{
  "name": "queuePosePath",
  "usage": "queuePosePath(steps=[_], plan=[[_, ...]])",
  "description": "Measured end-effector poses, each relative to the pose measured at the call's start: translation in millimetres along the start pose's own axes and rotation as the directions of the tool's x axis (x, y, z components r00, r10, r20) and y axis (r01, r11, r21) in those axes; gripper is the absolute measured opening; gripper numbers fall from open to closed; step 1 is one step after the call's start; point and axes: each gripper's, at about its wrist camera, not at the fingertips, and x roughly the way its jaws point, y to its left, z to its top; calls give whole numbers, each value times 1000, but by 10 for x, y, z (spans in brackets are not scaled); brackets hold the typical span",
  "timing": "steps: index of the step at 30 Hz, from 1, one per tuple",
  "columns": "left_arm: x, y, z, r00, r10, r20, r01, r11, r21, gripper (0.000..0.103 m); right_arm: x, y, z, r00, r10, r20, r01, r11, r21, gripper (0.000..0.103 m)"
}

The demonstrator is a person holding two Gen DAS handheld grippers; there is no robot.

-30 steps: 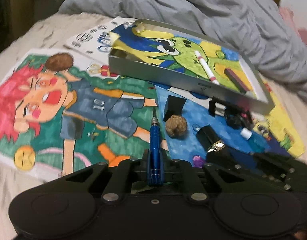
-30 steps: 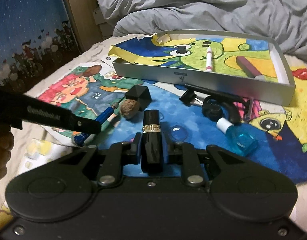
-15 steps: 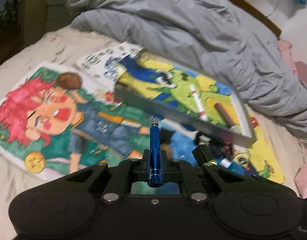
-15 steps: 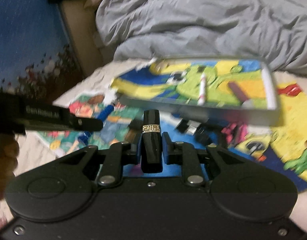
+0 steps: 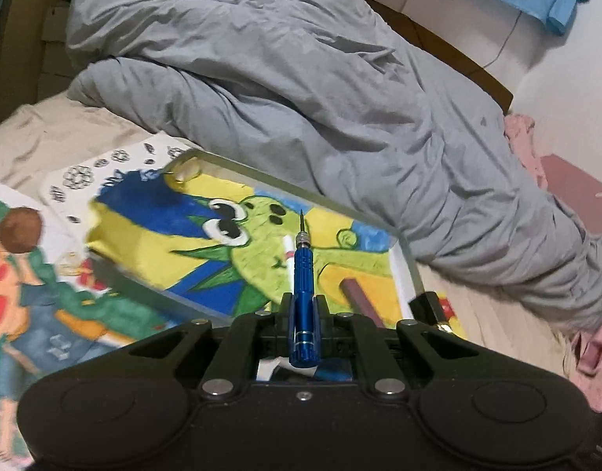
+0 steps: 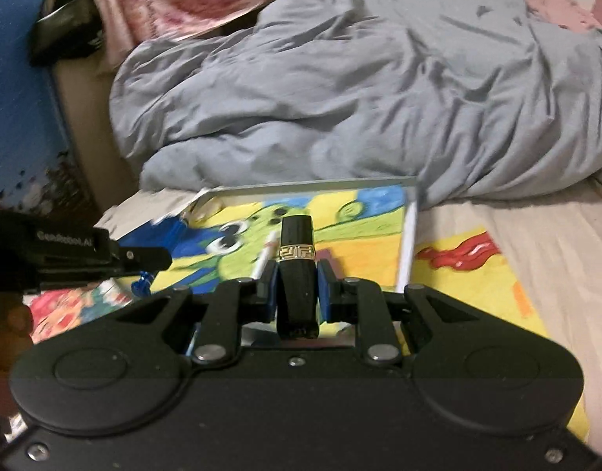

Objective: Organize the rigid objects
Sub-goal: 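Carry screwdriver and lipstick over the silver tray and open both tools to drop them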

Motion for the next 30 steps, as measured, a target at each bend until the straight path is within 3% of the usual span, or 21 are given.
queuePosePath(steps=[6, 12, 20, 30], plan=[[554, -42, 91, 1000, 3, 8, -2, 1000, -31, 9, 337, -205, 80, 1000, 3, 16, -3, 999, 32, 14], [955, -42, 91, 1000, 10, -20, -10, 1000, -24, 9, 661, -208, -34, 999, 22, -43, -20, 999, 43, 14], [1096, 6, 24, 998, 12, -60, -12, 1000, 1, 9, 824, -84, -178, 994, -10, -105, 12, 1000, 11, 14], [1129, -50, 0, 994, 18, -112, -15, 999, 28, 10, 799, -36, -147, 993, -53, -102, 51, 999, -16, 15]])
